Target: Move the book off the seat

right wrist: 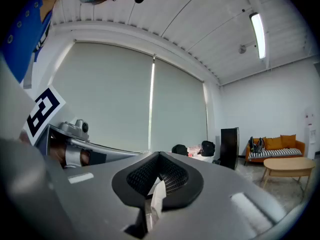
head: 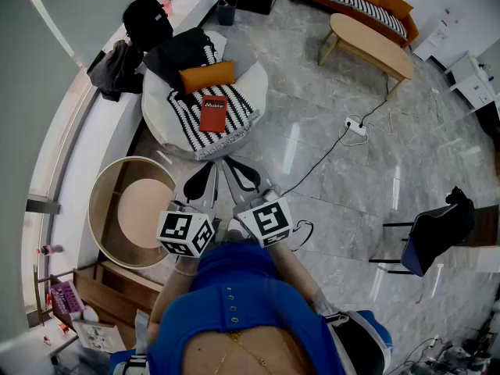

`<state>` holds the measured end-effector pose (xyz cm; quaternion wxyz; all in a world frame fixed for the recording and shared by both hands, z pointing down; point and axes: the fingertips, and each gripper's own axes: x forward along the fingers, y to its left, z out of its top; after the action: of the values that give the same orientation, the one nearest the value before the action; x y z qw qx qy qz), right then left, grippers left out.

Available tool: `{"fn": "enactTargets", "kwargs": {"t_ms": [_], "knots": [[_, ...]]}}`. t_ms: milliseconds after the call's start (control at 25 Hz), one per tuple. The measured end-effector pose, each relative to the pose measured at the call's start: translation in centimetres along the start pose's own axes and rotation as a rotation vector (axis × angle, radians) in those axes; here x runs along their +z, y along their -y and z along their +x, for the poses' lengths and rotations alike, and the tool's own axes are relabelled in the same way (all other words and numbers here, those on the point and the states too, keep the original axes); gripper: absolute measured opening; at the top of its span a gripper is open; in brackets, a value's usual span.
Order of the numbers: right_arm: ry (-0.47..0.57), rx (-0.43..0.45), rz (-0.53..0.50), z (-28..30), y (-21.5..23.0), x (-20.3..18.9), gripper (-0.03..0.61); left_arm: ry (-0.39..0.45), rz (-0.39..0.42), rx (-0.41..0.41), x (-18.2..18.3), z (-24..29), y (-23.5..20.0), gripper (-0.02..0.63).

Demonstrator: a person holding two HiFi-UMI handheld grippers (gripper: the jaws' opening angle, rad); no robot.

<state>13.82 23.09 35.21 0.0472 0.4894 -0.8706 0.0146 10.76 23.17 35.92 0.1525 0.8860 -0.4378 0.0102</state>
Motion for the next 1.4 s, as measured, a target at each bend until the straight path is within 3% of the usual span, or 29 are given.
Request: {"fn": "enactTargets", "kwargs": {"t_ms": [160,360,680,1080,1400], "knots": [[0.002,0.009,0.023,-0.2,1.2,-0.3,0.002,0.013,-0.019,0.022,-0.2,0.4,-0.4,0.003],[-0.014,-0.066,0.033,-0.4,4.1,-1.1,0.002,0.007,-0.035,0.063,-0.7,0.8,-1.9,0.003],[-0.038,-0.118,0.039,2.4,8.3,-2.2,0.002,-0.033,-0.073,0.096,-1.5,4.8,-7.0,0.003],[-0.062,-0.149,0.043,15.2,16.0,-3.0,0.002,-0.041,-0.082,0.048,1.6,17.7,-16.8,0.003],[-0.032,-0.177,0.041,27.5,21.0,-0.7,0.002,-0.063,-0.049,-0.056,6.4,27.0,-23.7,0.003]]}}
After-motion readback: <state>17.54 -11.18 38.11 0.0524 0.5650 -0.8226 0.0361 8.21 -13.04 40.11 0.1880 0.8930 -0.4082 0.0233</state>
